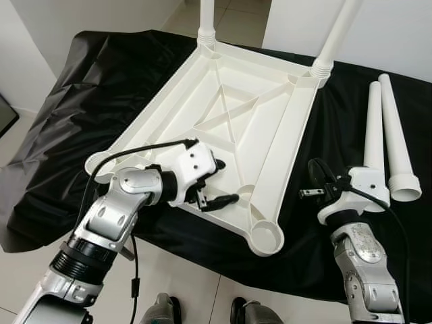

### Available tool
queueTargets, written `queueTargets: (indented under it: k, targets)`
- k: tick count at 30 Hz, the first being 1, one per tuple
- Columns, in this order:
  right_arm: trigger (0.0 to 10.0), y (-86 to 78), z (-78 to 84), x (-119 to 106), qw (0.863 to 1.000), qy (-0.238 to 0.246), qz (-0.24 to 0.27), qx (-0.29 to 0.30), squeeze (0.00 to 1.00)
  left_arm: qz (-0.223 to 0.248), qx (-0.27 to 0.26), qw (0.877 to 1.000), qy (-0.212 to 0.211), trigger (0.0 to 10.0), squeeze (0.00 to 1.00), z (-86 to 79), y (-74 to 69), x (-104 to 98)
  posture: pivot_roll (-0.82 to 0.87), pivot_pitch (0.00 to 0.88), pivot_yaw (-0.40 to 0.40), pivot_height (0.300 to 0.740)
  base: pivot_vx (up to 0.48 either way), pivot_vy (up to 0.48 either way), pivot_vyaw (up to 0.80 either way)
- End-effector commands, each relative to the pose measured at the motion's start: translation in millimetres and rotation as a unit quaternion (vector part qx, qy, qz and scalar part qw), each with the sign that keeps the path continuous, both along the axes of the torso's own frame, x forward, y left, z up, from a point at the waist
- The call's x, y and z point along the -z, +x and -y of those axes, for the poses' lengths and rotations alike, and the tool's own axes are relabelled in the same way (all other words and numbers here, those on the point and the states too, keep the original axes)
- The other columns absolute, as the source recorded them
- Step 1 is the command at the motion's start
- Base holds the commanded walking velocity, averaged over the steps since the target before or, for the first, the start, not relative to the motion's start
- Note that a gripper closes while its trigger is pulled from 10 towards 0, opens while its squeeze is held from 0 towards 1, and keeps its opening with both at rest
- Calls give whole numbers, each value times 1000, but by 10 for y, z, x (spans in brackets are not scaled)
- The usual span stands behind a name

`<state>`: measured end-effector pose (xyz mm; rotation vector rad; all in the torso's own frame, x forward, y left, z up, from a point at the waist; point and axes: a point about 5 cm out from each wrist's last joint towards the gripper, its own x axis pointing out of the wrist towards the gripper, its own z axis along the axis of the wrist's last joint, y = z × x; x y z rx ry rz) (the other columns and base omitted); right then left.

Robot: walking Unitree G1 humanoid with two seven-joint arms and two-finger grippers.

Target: Building children table

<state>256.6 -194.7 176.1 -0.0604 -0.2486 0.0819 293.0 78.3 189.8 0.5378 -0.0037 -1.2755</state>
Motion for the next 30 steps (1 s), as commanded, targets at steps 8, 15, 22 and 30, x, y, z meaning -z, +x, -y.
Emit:
queueTargets:
  k: [8,15,22,30]
  targets:
    - [10000,-38,48,-40,1000,-5,6,3,0,-7,-11,998,60,10000,0,-9,60,194,-11,152,1,740,0,0,0]
    - [10000,-37,43,-63,1000,-4,10,4,0,-17,-52,995,78,10000,0,-32,185,222,-11,156,6,740,0,0,0]
    - [10000,-32,43,-79,1000,-1,14,8,0,-29,-77,990,111,8000,0,-78,283,300,-17,158,15,740,0,0,0]
    - [10000,-46,62,-84,1000,-1,15,12,0,-37,-49,992,109,0,0,-34,261,304,-22,161,23,740,0,0,0]
